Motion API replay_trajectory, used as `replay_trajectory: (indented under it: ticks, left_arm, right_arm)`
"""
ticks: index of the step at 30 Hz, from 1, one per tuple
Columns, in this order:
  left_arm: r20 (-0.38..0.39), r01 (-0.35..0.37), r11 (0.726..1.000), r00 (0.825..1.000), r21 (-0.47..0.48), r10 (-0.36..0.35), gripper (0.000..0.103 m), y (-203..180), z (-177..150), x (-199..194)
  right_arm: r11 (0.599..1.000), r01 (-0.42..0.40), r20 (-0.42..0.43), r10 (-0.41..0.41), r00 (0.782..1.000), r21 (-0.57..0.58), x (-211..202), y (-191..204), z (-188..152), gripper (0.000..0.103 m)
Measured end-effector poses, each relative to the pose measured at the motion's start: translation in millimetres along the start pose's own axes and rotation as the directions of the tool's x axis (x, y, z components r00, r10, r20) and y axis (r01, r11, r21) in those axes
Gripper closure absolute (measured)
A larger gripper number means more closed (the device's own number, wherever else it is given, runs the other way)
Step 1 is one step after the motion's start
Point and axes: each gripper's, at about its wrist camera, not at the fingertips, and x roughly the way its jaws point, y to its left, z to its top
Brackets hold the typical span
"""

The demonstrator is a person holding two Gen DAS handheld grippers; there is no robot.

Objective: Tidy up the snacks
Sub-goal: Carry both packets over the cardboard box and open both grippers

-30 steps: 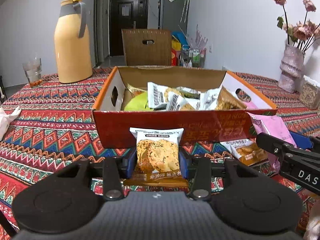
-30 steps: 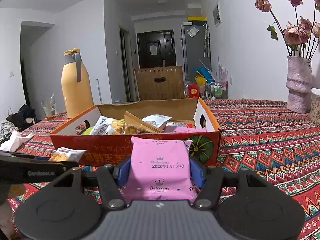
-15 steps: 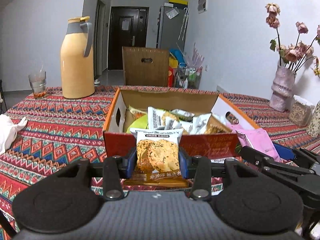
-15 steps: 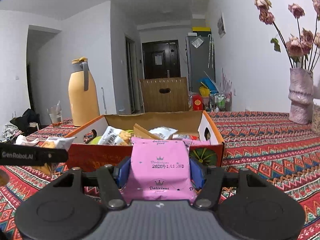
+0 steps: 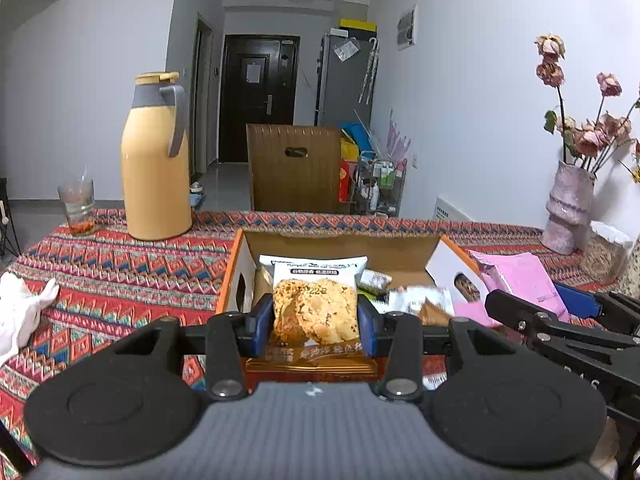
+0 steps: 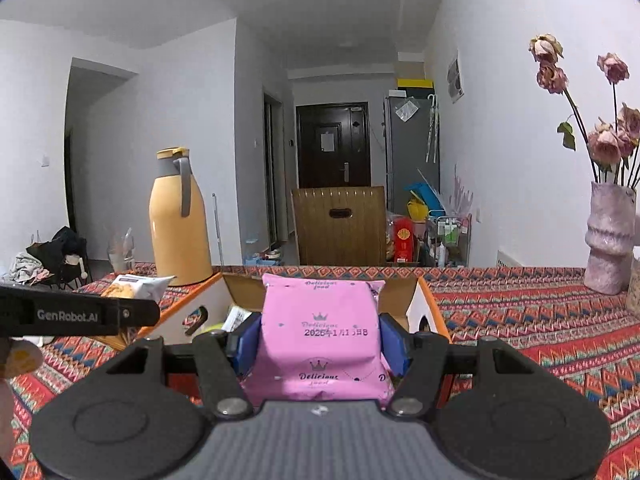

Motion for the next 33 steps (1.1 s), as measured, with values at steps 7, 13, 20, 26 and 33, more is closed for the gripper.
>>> replay_trajectory:
  ticks: [7,13,20,26,33]
  left_arm:
    - [0.029,-0.014,1.000,0.999,-0.009,0.015,0.060,1,21,15]
    - [0.034,-0.019,1.000,0.999,-0.023,0.020,0.060,2,35,39]
    - [0.025,-0.040,0.998,0.999,-0.053,0.041,0.060,8,39,75]
    - [0.001,-0.051,0.995,0.999,-0.081,0.052,0.060,18,24,98]
    - [-0.048,-0.052,0.996,0.998,-0.074,0.049,0.060,24,11,117]
  right_arm:
    - [1.000,0.016,0.004,-0.016,1.000,0.016,23,-4,27,0.042]
    - [0.999,0.028,0.006,-0.028,1.000,0.023,52,-6,42,0.042]
    - [0.996,0.045,-0.014,-0.044,0.999,0.076,89,-16,39,0.042]
    - [0.994,0.049,-0.032,-0.046,0.998,0.095,109,-24,21,0.042]
    - [0.996,0.037,-0.101,-0.029,0.994,0.079,130,-24,2,0.042]
